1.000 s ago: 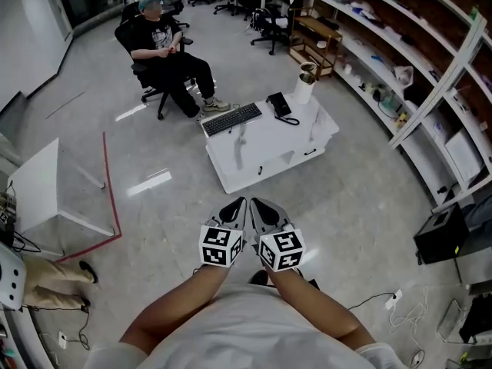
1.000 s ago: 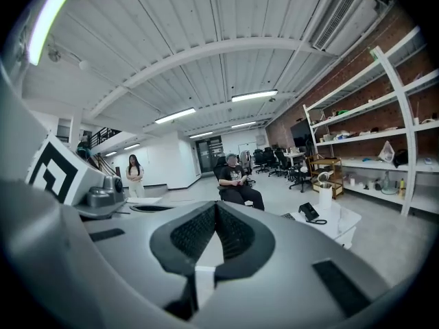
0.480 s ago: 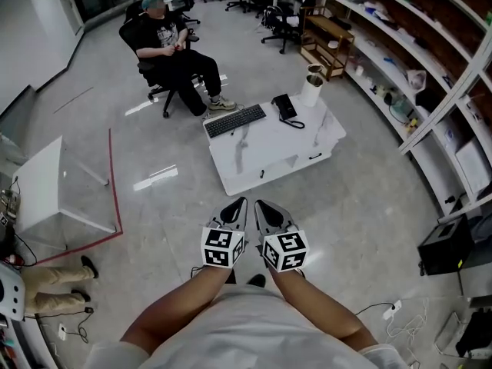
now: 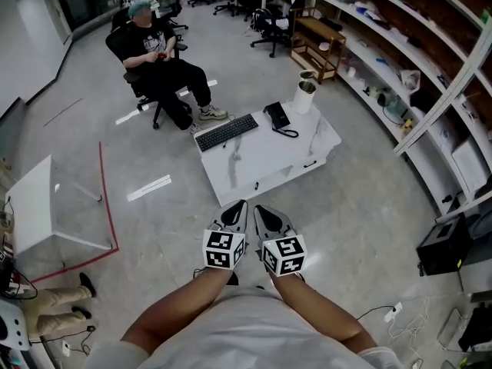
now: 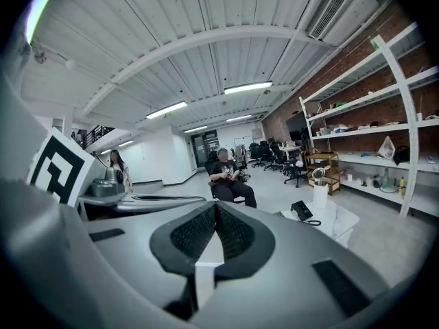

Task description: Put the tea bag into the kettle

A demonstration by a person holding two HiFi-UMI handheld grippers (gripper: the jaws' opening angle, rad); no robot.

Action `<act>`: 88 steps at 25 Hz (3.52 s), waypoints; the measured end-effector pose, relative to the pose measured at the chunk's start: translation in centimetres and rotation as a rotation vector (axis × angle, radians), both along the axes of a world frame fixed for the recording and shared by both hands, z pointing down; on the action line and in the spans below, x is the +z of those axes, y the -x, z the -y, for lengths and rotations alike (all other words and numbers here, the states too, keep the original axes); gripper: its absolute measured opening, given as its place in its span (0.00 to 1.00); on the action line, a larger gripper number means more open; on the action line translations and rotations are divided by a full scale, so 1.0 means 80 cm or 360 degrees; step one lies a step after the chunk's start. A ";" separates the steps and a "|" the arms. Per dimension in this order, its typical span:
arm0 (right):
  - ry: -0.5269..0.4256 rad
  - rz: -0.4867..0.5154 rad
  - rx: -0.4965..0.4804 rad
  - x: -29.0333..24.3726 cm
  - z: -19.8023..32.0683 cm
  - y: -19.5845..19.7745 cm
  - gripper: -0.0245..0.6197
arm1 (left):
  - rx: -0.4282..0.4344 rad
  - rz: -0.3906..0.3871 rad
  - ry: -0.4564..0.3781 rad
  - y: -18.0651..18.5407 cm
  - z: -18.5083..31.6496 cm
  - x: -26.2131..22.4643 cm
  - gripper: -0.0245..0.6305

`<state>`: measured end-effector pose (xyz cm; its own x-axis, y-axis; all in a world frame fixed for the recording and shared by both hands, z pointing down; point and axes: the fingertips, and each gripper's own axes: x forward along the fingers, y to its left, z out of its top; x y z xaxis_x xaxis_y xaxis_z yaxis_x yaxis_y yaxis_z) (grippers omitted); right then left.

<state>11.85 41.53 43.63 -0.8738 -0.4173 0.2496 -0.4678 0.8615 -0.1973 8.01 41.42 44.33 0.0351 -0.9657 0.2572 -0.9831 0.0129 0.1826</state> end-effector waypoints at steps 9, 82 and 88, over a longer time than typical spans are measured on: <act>0.0034 -0.0030 0.0102 0.013 0.073 0.089 0.05 | 0.0082 -0.0044 0.0038 0.091 0.077 0.010 0.05; 0.0334 -0.0387 -0.0324 0.290 0.485 0.373 0.05 | -0.0158 -0.0252 0.0545 0.384 0.459 0.292 0.05; 0.0387 -0.0496 -0.0334 0.382 0.482 0.376 0.12 | -0.0096 -0.0298 0.0591 0.378 0.457 0.365 0.05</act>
